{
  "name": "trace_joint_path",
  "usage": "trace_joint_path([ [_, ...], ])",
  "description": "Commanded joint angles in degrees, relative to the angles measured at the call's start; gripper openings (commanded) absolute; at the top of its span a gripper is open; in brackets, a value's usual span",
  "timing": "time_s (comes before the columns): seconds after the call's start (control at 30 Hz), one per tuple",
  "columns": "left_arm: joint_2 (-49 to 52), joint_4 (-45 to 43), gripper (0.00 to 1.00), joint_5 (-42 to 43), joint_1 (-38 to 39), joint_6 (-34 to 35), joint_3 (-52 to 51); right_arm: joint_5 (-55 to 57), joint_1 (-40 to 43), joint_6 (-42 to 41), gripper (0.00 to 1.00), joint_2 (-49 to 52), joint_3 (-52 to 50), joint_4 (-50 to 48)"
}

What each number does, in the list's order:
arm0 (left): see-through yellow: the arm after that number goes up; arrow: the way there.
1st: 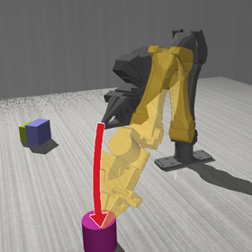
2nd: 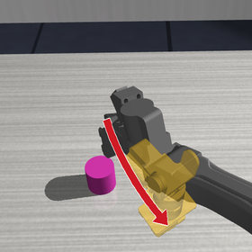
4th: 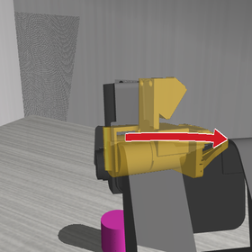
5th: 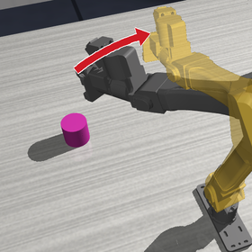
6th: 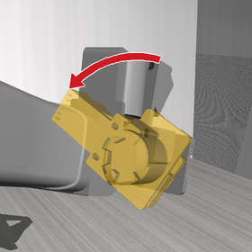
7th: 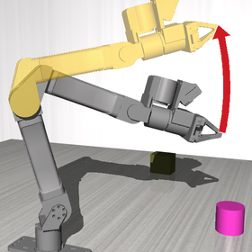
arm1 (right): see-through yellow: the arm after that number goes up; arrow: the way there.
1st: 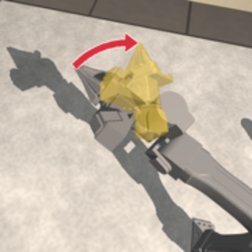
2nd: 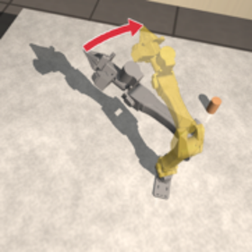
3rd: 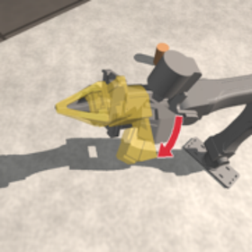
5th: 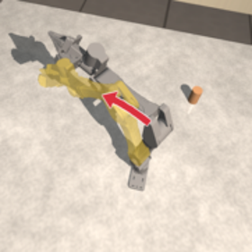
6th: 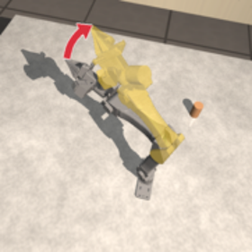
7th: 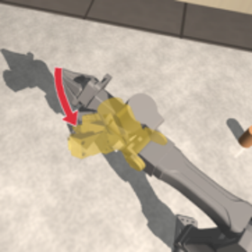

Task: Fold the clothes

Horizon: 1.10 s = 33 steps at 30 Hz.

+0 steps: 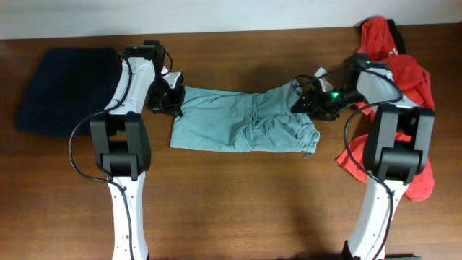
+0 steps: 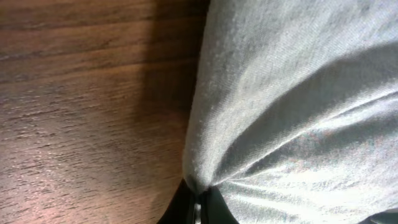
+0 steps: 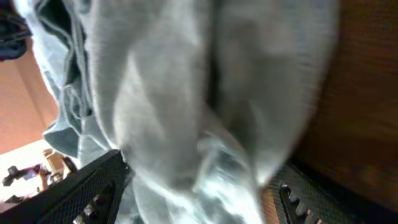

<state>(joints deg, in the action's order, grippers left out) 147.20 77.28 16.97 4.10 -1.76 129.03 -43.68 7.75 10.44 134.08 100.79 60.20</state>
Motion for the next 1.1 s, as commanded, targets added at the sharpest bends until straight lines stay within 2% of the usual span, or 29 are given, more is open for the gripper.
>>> trace_joint_path([
  [0.0, 1.95, -1.81, 0.01, -5.81, -0.39, -0.87, -1.49, 0.79, -2.19, -1.49, 0.69, 0.55, -2.62, -0.63],
  [0.03, 1.95, -1.81, 0.01, -5.84, -0.39, -0.87, -1.49, 0.76, -2.40, -1.77, 0.63, 0.55, -2.95, -0.87],
  [0.13, 1.95, -1.81, 0.01, -5.84, -0.39, -0.87, -1.49, 0.79, -2.49, -2.43, 0.33, 0.55, -3.26, -1.11],
  [0.23, 1.95, -1.84, 0.01, -5.84, -0.39, -0.90, -1.49, 0.79, -1.60, -3.63, 0.12, 0.55, -3.23, -1.25],
  [0.27, 1.95, -1.84, 0.01, -5.84, -0.39, -0.90, -1.49, 0.79, -1.07, -3.67, 0.09, 0.55, -3.23, -1.22],
  [0.37, 1.95, -1.86, 0.01, -5.84, -0.39, -0.87, -1.49, 0.85, 1.14, -3.65, 0.04, 0.55, -3.23, -1.14],
  [0.67, 1.95, -1.86, 0.01, -5.79, -0.39, -0.83, -1.49, 0.76, 8.76, -2.93, 0.04, 0.55, -3.23, -0.15],
  [1.07, 1.95, -1.88, 0.01, -5.81, 0.81, -0.87, -1.49, -2.23, 4.07, -2.99, 0.04, -3.69, -2.14, 0.52],
])
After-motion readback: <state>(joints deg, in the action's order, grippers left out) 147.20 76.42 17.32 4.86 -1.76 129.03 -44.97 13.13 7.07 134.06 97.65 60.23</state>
